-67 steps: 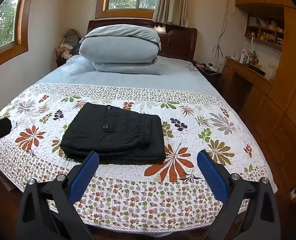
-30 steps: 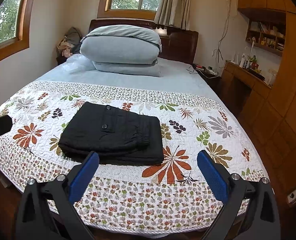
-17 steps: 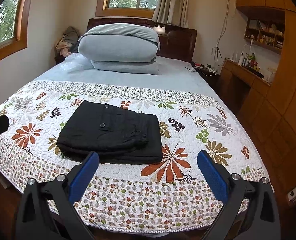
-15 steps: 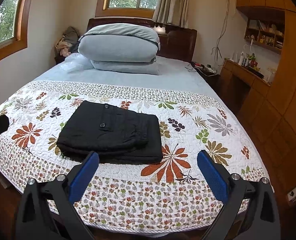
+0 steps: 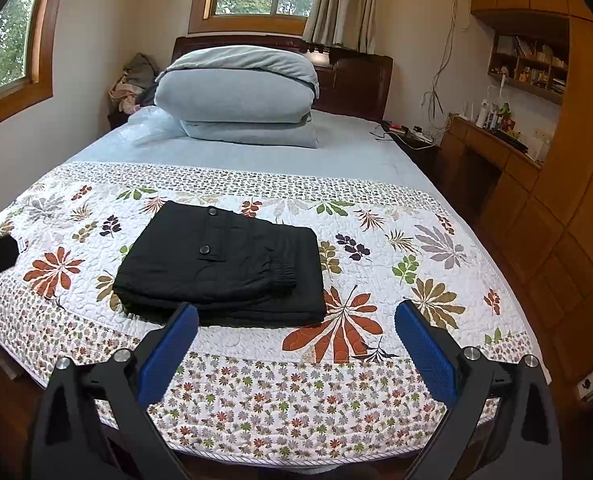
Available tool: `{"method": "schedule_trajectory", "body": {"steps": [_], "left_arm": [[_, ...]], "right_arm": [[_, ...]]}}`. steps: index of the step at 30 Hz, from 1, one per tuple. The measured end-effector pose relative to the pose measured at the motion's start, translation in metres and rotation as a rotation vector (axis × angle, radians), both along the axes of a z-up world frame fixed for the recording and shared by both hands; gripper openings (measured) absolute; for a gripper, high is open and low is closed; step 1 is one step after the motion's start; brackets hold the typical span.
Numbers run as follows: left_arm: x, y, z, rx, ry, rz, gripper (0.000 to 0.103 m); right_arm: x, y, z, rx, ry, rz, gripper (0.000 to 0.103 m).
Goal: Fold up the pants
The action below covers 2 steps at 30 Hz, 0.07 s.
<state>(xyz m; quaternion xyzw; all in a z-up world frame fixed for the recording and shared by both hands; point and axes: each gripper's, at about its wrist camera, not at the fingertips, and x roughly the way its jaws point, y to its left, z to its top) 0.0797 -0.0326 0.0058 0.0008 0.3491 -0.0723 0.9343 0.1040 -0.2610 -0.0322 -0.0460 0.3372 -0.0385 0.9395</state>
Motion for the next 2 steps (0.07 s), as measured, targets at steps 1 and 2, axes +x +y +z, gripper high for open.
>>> {"method": "schedule_trajectory", "body": {"steps": [1, 2], "left_arm": [[-0.0002, -0.0006, -0.0006, 0.002, 0.001, 0.000, 0.100], [-0.0005, -0.0009, -0.0006, 0.004, 0.000, 0.000, 0.100]], "right_arm": [[0.0002, -0.0004, 0.0000, 0.001, 0.000, -0.001, 0.100], [0.0002, -0.0007, 0.0001, 0.001, 0.000, -0.001, 0.100]]}}
